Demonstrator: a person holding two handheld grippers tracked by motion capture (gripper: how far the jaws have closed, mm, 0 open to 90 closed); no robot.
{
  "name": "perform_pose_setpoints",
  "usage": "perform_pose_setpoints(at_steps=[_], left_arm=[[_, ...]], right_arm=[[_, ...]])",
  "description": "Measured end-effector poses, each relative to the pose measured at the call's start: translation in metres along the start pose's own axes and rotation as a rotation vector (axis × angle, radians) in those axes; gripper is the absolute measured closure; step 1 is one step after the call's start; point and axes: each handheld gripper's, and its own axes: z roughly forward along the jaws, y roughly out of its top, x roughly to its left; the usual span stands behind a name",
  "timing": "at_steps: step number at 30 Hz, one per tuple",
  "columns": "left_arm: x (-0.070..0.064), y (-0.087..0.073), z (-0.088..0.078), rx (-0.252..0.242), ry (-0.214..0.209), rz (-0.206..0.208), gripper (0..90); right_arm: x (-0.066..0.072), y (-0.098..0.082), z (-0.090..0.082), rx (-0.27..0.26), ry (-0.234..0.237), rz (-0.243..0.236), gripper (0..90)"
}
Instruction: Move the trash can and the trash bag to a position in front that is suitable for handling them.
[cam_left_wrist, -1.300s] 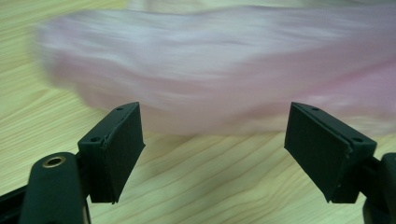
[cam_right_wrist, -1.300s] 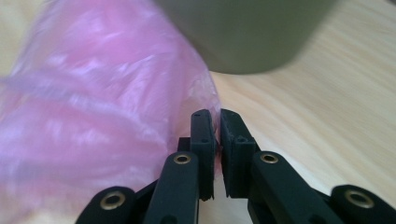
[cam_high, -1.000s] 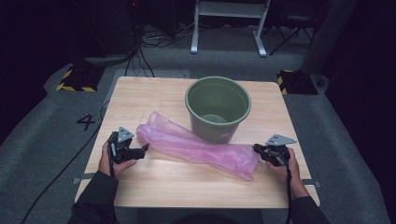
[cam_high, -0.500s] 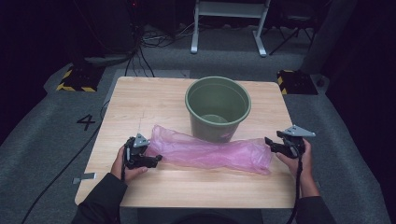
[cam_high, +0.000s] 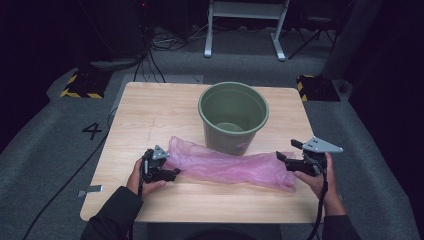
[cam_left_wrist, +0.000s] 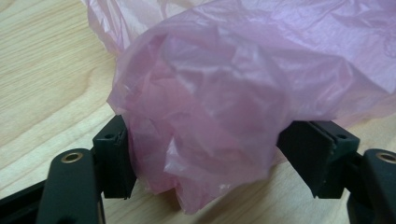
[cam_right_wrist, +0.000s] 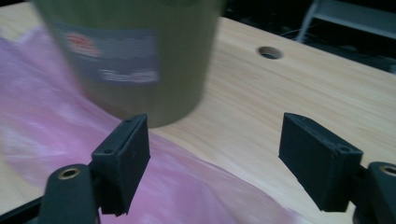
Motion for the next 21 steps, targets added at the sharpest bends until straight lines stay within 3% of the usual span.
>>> perform_pose_setpoints(at_steps=[1,2,4,6,8,10,11,12,14,16,21], left_arm=[[0.0,0.0,0.0,0.0,0.0,0.0,26.3],[-0.005,0.002,0.002,0.003,0.011,0.014,26.3],[-0.009,0.003,0.003,0.005,0.013,0.014,26.3],[-0.012,0.003,0.004,0.005,0.022,0.016,26.0],[-0.019,0.004,0.007,0.004,0.034,0.021,25.6],[-0.022,0.005,0.009,0.002,0.03,0.034,25.3],[-0.022,0.005,0.009,0.002,0.03,0.034,25.2],[-0.026,0.007,0.011,0.001,0.022,0.036,25.1],[-0.027,0.007,0.012,-0.004,0.019,0.035,25.1],[-0.031,0.01,0.015,-0.005,0.016,0.033,25.1],[-0.037,0.013,0.019,-0.012,0.014,0.04,25.2]], right_arm=[[0.0,0.0,0.0,0.0,0.0,0.0,24.2],[0.012,0.002,0.003,0.003,0.037,-0.016,23.5],[0.025,0.004,0.007,0.018,0.072,-0.038,22.0],[0.031,0.004,0.009,0.019,0.083,-0.051,21.6],[0.05,0.003,0.02,0.028,0.142,-0.058,21.6],[0.065,-0.001,0.031,0.041,0.16,-0.081,21.3],[0.065,-0.001,0.031,0.041,0.16,-0.081,21.3],[0.079,-0.007,0.046,0.072,0.184,-0.104,19.7],[0.082,-0.009,0.052,0.087,0.186,-0.119,19.5],[0.089,-0.018,0.071,0.134,0.197,-0.129,17.9],[0.085,-0.029,0.086,0.199,0.145,-0.15,18.6]])
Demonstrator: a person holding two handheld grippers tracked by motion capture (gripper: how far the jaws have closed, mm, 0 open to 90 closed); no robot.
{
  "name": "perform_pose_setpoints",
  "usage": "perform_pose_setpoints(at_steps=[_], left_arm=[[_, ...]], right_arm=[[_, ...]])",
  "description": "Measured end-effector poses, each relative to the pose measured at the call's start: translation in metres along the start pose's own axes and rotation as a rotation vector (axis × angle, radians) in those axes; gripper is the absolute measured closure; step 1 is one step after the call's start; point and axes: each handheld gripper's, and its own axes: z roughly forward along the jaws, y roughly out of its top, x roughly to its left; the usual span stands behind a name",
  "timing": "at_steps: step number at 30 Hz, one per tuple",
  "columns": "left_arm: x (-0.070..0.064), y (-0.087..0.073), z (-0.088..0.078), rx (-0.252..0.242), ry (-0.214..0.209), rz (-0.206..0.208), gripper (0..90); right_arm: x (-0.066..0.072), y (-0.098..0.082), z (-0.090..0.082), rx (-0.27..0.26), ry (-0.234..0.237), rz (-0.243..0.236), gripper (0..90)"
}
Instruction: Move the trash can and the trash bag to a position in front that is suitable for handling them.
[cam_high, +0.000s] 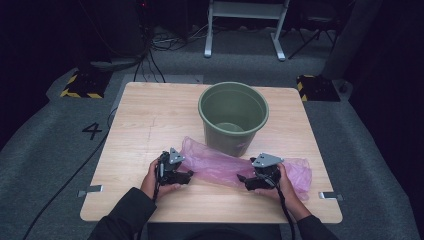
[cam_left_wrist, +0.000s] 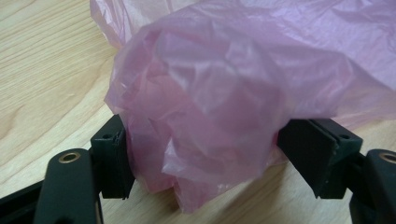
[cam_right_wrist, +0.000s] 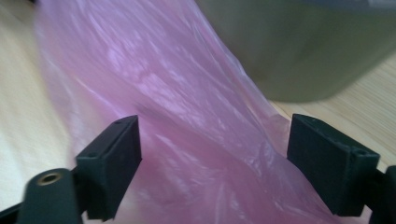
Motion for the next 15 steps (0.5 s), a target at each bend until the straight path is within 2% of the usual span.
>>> perform_pose_setpoints(at_steps=[5,8,9,11,14,15], left_arm=[[-0.006,0.003,0.003,-0.002,-0.009,0.02,25.2],[-0.007,0.004,0.005,-0.002,-0.017,0.016,25.2],[-0.007,0.004,0.004,0.005,-0.021,0.021,24.9],[-0.006,0.003,0.001,0.008,-0.029,0.041,23.3],[-0.004,0.001,-0.004,-0.002,-0.03,0.049,23.1],[0.0,-0.001,-0.011,-0.017,-0.033,0.04,22.8]], right_arm=[[-0.01,-0.004,0.002,0.025,0.013,0.02,20.2],[-0.015,-0.004,0.003,0.032,0.01,0.022,21.9],[-0.02,-0.004,0.004,0.034,0.004,0.028,25.9],[-0.026,-0.004,0.005,0.044,-0.007,0.013,27.4],[-0.032,-0.004,0.005,0.053,-0.012,0.008,30.0],[-0.039,-0.004,0.005,0.055,-0.045,0.002,31.9]])
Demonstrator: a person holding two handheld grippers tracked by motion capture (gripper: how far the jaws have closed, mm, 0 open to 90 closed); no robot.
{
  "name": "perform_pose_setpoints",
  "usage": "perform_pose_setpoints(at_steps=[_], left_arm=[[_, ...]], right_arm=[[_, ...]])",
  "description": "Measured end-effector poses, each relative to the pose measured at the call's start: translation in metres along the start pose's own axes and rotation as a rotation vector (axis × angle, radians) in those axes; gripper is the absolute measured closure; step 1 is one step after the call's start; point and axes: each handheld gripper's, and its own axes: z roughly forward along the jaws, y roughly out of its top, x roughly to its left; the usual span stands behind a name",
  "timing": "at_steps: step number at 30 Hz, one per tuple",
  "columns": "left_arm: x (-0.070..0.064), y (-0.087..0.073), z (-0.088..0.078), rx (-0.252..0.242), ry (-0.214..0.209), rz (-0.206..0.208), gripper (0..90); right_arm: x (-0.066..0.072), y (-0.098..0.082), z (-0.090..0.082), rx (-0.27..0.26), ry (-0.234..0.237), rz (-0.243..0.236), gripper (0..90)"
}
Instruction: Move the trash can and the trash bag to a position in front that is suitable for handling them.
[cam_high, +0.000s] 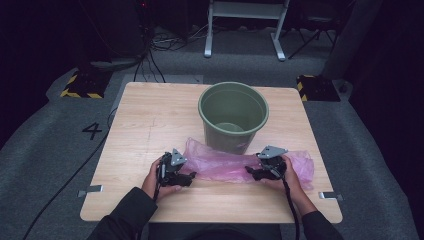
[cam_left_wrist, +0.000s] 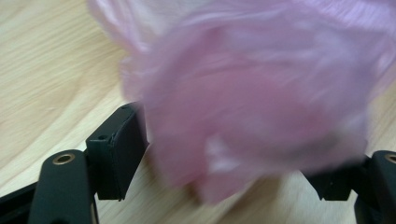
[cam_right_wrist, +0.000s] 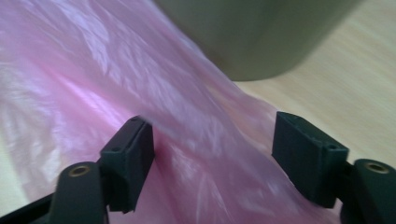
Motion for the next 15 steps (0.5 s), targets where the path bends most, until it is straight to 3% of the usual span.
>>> perform_pose_setpoints(at_steps=[4,8,12,15], left_arm=[[0.008,-0.007,-0.015,-0.01,-0.001,-0.008,22.5],[0.014,-0.012,-0.021,-0.007,0.01,-0.013,22.6],[0.02,-0.021,-0.026,0.002,0.012,-0.026,22.5],[0.022,-0.025,-0.029,0.003,0.015,-0.035,22.4]], right_arm=[[-0.008,-0.001,-0.004,-0.002,-0.05,0.007,31.8],[-0.003,0.004,-0.015,-0.024,-0.048,-0.019,27.1],[0.007,0.005,-0.018,-0.046,-0.004,-0.024,25.2],[0.019,0.004,-0.012,0.011,0.026,-0.039,23.6]])
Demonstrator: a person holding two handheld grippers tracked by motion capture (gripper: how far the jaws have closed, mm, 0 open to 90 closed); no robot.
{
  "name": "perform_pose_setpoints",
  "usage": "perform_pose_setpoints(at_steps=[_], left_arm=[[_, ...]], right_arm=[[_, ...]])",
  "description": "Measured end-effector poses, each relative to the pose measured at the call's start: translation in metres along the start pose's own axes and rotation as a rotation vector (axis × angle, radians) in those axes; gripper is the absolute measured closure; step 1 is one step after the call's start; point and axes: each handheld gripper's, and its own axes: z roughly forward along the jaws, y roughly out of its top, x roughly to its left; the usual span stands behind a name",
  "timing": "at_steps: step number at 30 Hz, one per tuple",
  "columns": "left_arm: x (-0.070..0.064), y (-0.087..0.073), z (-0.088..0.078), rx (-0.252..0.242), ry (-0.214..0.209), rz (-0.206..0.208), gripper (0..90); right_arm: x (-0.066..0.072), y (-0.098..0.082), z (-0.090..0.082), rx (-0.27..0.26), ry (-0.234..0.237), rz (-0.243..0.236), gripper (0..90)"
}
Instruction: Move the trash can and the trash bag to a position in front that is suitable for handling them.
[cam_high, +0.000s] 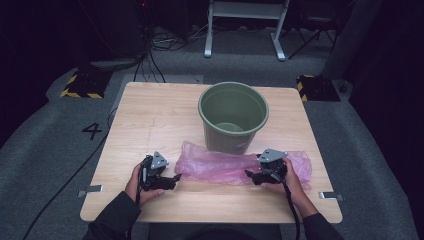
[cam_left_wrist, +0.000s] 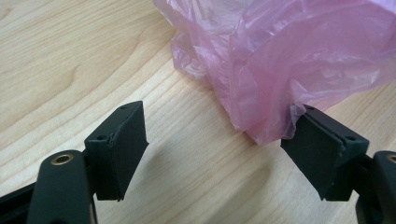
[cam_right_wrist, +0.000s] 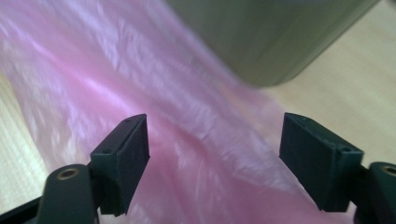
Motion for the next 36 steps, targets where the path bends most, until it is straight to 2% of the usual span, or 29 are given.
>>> perform_pose_setpoints(at_steps=[1,3,5,8,9,10,11,12,13,15,19,22,24,25,26,28,29,32,34,36], left_arm=[[0.0,-0.001,0.0,0.0,-0.002,0.0,22.6],[-0.004,-0.002,0.003,0.011,-0.006,0.012,22.6],[-0.006,-0.002,0.006,0.022,-0.004,0.029,22.6],[-0.007,-0.002,0.008,0.025,-0.014,0.024,22.6],[-0.006,-0.002,0.009,0.028,-0.009,0.028,22.6],[-0.006,-0.001,0.01,0.03,-0.012,0.023,22.3],[-0.006,-0.001,0.01,0.03,-0.012,0.023,22.6],[-0.005,-0.001,0.011,0.026,-0.008,0.024,22.6],[-0.005,0.0,0.011,0.026,-0.008,0.021,22.5],[-0.005,0.0,0.012,0.024,-0.005,0.016,22.6],[-0.003,0.001,0.013,0.021,-0.001,0.018,22.5],[-0.002,0.001,0.013,0.021,-0.002,0.018,22.7],[-0.001,0.001,0.013,0.022,-0.004,0.016,22.6],[-0.001,0.001,0.013,0.022,-0.004,0.016,22.6],[-0.001,0.001,0.014,0.022,-0.003,0.013,22.6],[0.0,0.002,0.014,0.021,-0.001,0.013,22.5],[0.0,0.002,0.015,0.02,0.003,0.013,22.4],[0.001,0.003,0.015,0.023,0.002,0.012,22.3],[0.002,0.003,0.016,0.02,0.003,0.013,22.2],[0.002,0.003,0.016,0.021,0.0,0.016,22.0]], right_arm=[[0.003,0.0,0.0,0.007,0.004,-0.009,22.7],[0.008,0.002,-0.005,-0.021,0.012,-0.02,20.9],[0.01,0.002,-0.007,-0.042,0.018,-0.015,20.3],[0.009,0.003,-0.005,-0.041,0.008,0.002,20.2],[0.007,0.006,-0.003,-0.049,0.006,0.007,20.1],[0.004,0.015,-0.004,-0.092,0.004,0.049,19.9],[0.004,0.015,-0.004,-0.092,0.004,0.049,19.9],[0.003,0.025,-0.005,-0.127,-0.023,0.045,19.7],[0.002,0.029,-0.004,-0.137,-0.036,0.04,19.7],[-0.003,0.034,0.0,-0.15,-0.025,0.059,19.6],[-0.011,0.044,0.006,-0.165,-0.05,0.097,19.6],[-0.016,0.048,0.009,-0.168,-0.071,0.107,19.8],[-0.024,0.055,0.015,-0.172,-0.085,0.136,18.7],[-0.024,0.055,0.015,-0.172,-0.085,0.136,18.7],[-0.03,0.06,0.021,-0.164,-0.063,0.15,17.9],[-0.032,0.063,0.023,-0.155,-0.067,0.14,17.4],[-0.036,0.065,0.028,-0.144,-0.086,0.137,18.5],[-0.039,0.065,0.03,-0.139,-0.092,0.146,18.3],[-0.039,0.065,0.026,-0.15,-0.102,0.156,20.1],[-0.033,0.062,0.016,-0.159,-0.081,0.133,19.8]])
